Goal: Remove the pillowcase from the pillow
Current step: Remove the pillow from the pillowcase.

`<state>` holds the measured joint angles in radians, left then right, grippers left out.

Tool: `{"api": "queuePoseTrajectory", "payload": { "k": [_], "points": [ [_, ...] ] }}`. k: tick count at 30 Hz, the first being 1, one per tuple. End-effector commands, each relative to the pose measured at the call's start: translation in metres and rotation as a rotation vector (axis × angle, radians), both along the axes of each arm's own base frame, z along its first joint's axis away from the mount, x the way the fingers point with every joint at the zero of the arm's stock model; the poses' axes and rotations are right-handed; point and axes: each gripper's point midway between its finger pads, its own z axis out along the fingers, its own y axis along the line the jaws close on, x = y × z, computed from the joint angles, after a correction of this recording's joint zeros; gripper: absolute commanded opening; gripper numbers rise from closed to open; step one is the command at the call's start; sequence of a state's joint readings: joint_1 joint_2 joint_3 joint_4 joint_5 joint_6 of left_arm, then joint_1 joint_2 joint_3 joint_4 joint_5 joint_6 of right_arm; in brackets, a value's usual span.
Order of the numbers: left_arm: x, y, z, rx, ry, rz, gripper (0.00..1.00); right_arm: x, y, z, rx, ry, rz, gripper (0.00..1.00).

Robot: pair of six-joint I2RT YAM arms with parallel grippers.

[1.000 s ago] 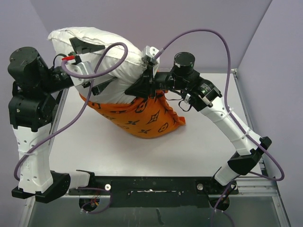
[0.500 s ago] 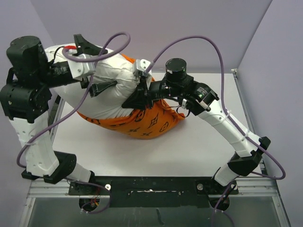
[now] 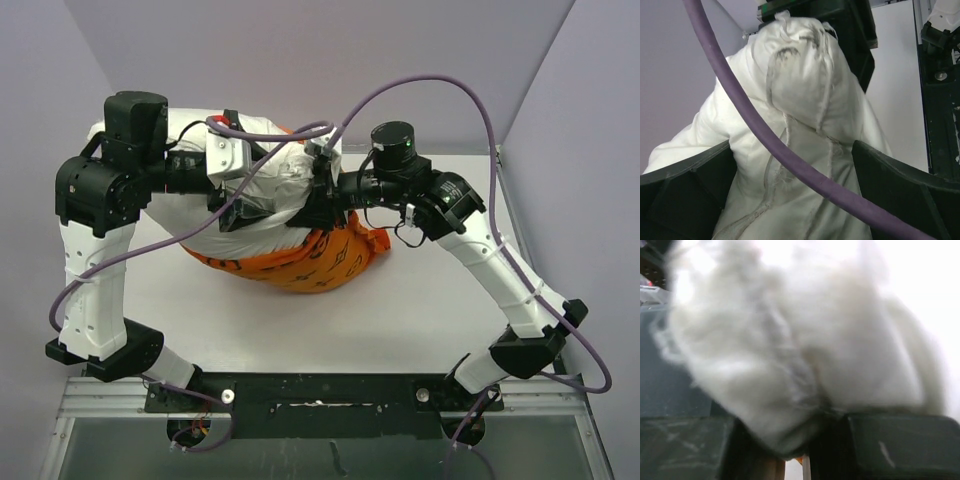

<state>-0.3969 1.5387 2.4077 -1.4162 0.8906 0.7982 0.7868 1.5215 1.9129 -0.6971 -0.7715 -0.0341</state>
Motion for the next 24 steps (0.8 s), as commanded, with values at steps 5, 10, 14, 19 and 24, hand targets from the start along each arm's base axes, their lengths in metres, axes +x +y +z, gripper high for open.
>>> {"api": "queuePoseTrajectory", "payload": {
  "k": [5,10,14,19,24],
  "points": [
    [-0.081,-0.005,-0.031,0.029,0.529,-0.104,0.98,0.059,-0.032,0.119,0.425,-0.246,-0.342,0.0],
    [-0.064,0.001,-0.067,0.095,0.503,-0.024,0.98,0.054,-0.033,0.137,0.573,-0.194,-0.38,0.0],
    [-0.047,0.001,-0.08,0.093,0.442,0.044,0.98,0.037,-0.02,0.148,0.623,-0.178,-0.349,0.0],
    [0.002,0.005,-0.083,0.056,0.238,0.216,0.98,-0.001,-0.005,0.159,0.694,-0.103,-0.214,0.0],
    [0.022,0.004,-0.108,0.091,0.156,0.248,0.98,-0.03,-0.011,0.184,0.837,-0.034,-0.073,0.0]
  ]
}}
